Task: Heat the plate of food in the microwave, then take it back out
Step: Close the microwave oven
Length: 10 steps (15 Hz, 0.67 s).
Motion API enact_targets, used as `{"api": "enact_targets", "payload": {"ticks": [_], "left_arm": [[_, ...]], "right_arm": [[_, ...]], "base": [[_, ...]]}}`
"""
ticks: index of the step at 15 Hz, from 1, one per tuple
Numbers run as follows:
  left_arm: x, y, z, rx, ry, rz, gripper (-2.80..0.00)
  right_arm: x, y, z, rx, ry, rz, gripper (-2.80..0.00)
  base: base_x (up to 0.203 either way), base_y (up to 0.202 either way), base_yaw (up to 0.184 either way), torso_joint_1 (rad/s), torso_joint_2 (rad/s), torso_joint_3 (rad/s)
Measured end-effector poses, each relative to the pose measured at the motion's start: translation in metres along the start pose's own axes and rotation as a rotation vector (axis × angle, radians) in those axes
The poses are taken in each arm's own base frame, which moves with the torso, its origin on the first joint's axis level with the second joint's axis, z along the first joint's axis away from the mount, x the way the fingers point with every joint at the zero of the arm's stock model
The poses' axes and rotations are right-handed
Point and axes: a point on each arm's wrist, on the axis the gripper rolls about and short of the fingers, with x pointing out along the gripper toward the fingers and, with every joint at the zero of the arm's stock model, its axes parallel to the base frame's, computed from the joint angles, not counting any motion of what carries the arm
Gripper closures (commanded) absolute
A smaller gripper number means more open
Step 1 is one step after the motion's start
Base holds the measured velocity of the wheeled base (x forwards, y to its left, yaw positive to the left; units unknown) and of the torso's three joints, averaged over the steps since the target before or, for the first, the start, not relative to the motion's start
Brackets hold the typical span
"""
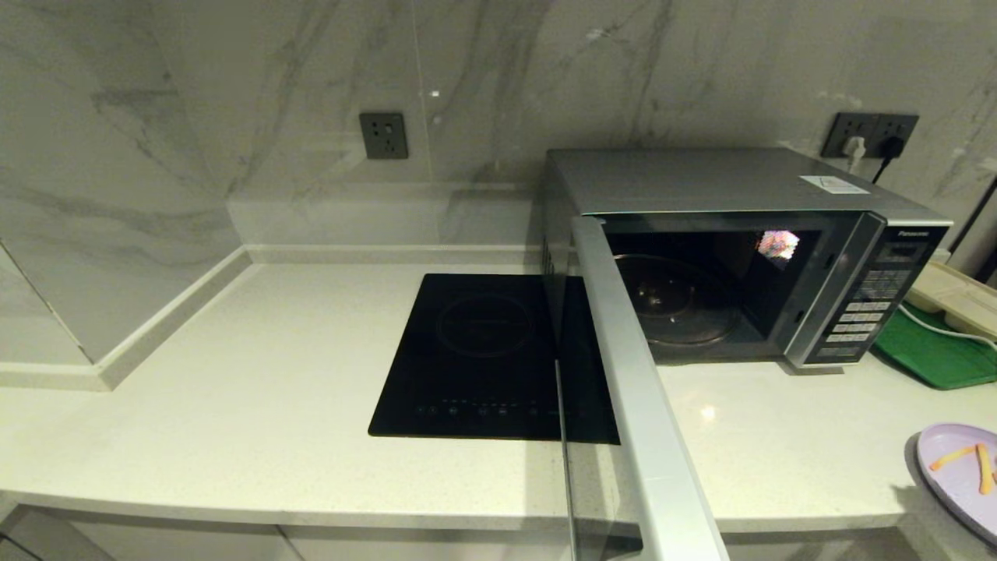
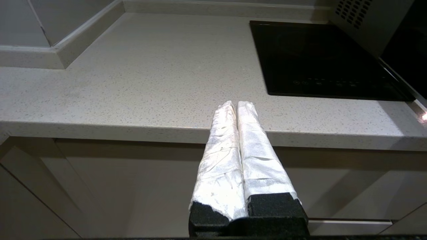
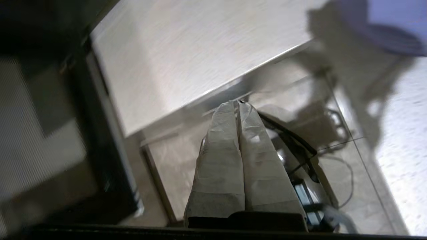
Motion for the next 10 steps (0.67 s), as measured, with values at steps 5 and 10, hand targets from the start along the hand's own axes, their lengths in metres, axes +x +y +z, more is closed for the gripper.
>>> {"api": "enact_targets", "payload": {"ticks": [5, 10], "left_arm": [[0.000, 0.000, 0.000, 0.000, 0.000, 0.000, 0.00], [0.000, 0.000, 0.000, 0.000, 0.000, 0.000, 0.00]], "right_arm": [[-0.082, 0.073, -0.011, -0.300, -0.014, 0.123, 0.00], [-0.121, 0.120, 0.006, -0.507, -0.046, 0.125, 0.00]], "base": [[0.000, 0.000, 0.000, 0.000, 0.00, 0.000], [0.000, 0.000, 0.000, 0.000, 0.00, 0.000]]}}
